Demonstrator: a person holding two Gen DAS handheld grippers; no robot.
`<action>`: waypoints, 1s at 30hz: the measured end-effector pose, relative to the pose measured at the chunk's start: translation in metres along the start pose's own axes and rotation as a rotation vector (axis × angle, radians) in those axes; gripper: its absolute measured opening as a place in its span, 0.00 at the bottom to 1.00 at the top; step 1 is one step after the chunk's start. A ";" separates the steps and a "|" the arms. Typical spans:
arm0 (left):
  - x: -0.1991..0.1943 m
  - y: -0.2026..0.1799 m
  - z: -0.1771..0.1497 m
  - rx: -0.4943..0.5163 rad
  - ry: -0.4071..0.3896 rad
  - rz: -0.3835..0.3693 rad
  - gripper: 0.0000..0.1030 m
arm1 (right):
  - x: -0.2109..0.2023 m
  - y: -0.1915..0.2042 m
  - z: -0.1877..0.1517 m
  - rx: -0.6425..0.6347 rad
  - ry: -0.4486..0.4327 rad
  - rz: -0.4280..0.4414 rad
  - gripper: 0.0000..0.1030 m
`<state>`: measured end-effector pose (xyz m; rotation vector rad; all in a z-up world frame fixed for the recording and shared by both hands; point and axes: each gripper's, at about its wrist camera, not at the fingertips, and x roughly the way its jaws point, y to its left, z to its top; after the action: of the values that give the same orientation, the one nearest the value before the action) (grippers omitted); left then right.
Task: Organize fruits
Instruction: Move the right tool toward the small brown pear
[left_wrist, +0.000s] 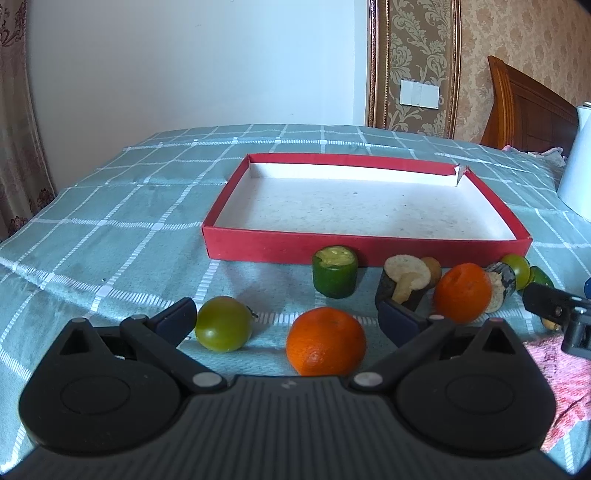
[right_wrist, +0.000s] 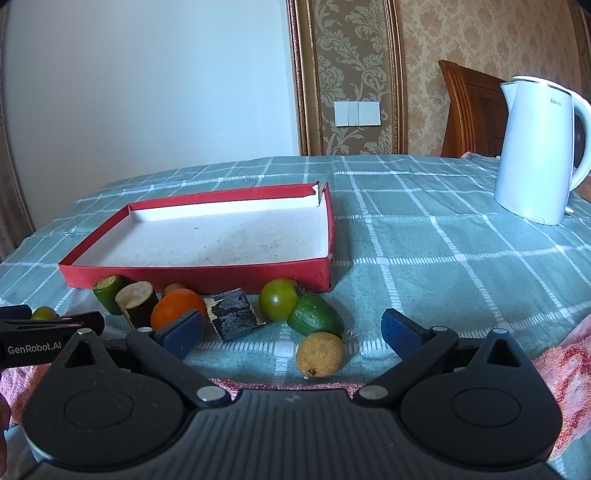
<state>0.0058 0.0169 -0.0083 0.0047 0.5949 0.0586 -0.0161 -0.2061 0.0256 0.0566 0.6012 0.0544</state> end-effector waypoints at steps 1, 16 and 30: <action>0.000 0.000 0.000 -0.002 0.000 0.000 1.00 | 0.000 0.000 0.000 0.001 0.001 0.002 1.00; 0.000 0.004 -0.002 0.002 0.001 -0.008 1.00 | -0.008 -0.023 -0.008 -0.007 0.011 -0.009 1.00; 0.000 0.010 -0.005 -0.009 0.007 -0.029 1.00 | 0.001 -0.032 -0.011 -0.026 0.028 -0.007 0.94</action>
<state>0.0026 0.0272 -0.0120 -0.0127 0.6019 0.0333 -0.0206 -0.2373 0.0142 0.0288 0.6283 0.0565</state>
